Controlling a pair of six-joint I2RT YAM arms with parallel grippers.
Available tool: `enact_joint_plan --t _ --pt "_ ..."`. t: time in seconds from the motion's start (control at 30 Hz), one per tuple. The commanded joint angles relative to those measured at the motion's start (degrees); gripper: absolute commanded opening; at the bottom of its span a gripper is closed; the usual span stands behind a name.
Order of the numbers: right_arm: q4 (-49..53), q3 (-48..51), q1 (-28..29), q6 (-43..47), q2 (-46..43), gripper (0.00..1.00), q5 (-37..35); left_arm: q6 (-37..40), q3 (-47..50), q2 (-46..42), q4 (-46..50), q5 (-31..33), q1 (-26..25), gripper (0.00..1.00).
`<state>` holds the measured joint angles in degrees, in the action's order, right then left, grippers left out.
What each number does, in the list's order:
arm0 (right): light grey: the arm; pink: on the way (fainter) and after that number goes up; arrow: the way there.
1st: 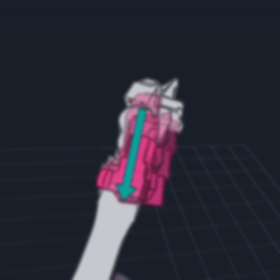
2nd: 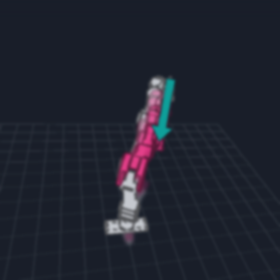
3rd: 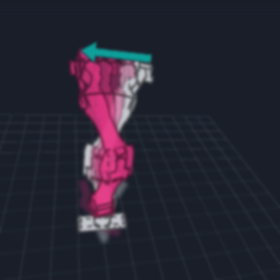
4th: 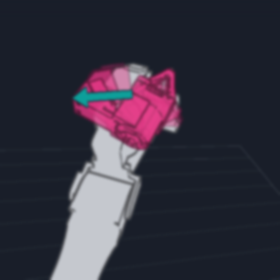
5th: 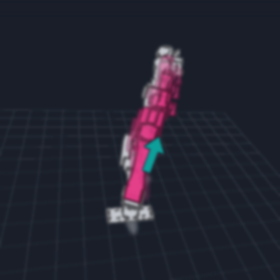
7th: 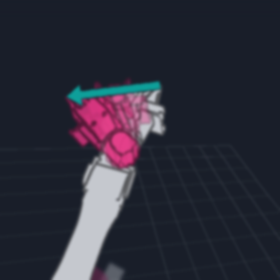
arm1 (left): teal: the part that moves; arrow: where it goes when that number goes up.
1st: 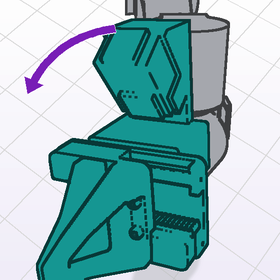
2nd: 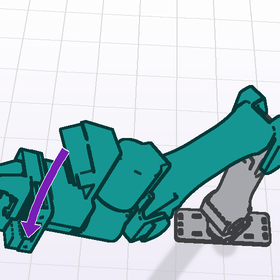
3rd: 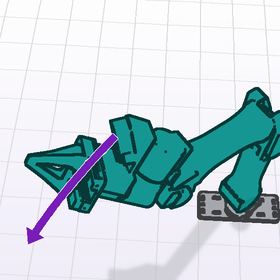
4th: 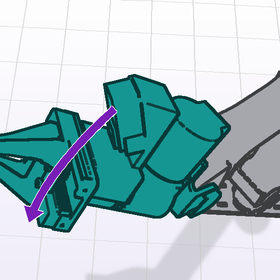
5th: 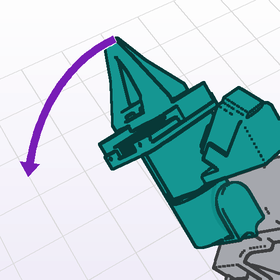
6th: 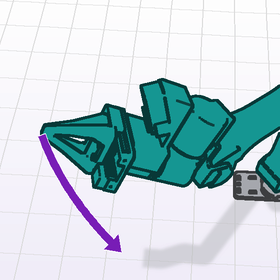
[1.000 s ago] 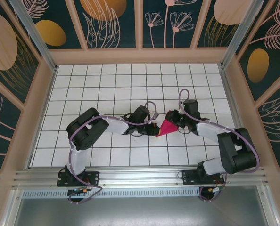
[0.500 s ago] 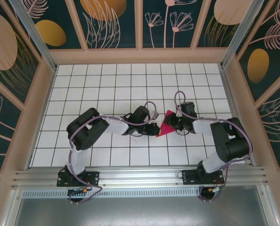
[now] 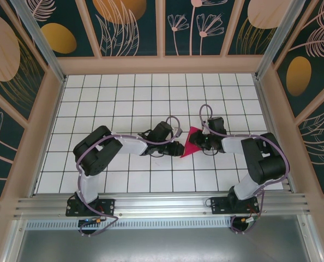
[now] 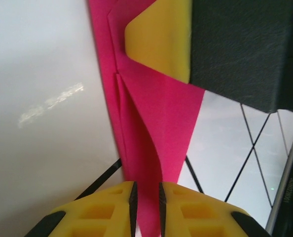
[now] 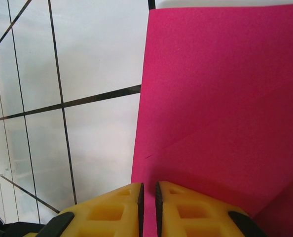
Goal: Fold a paper plane with a square sheet of paper (pick it up from the middle)
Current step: Fourth fold the wing at the center of the table.
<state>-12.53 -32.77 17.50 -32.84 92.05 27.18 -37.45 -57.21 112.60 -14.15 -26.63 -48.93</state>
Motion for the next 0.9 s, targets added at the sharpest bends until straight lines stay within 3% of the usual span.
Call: enact_joint_plan --t 0.0,0.37,0.47,0.87 --pt "1.9 -0.2 0.3 1.8 2.2 0.19 -0.1 3.0 -1.6 0.4 3.8 -0.1 0.4 0.22" --pt "2.1 -0.5 0.4 1.7 2.2 0.19 0.0 1.7 -0.6 -0.1 0.6 -1.5 0.4 0.41" --pt "2.4 -0.5 0.4 2.0 2.2 0.19 -0.3 1.9 0.1 -1.1 1.1 0.2 0.4 0.4" --pt "2.9 -0.8 0.3 2.3 2.1 0.19 -0.4 2.8 -1.4 1.2 3.2 -3.8 0.3 0.39"
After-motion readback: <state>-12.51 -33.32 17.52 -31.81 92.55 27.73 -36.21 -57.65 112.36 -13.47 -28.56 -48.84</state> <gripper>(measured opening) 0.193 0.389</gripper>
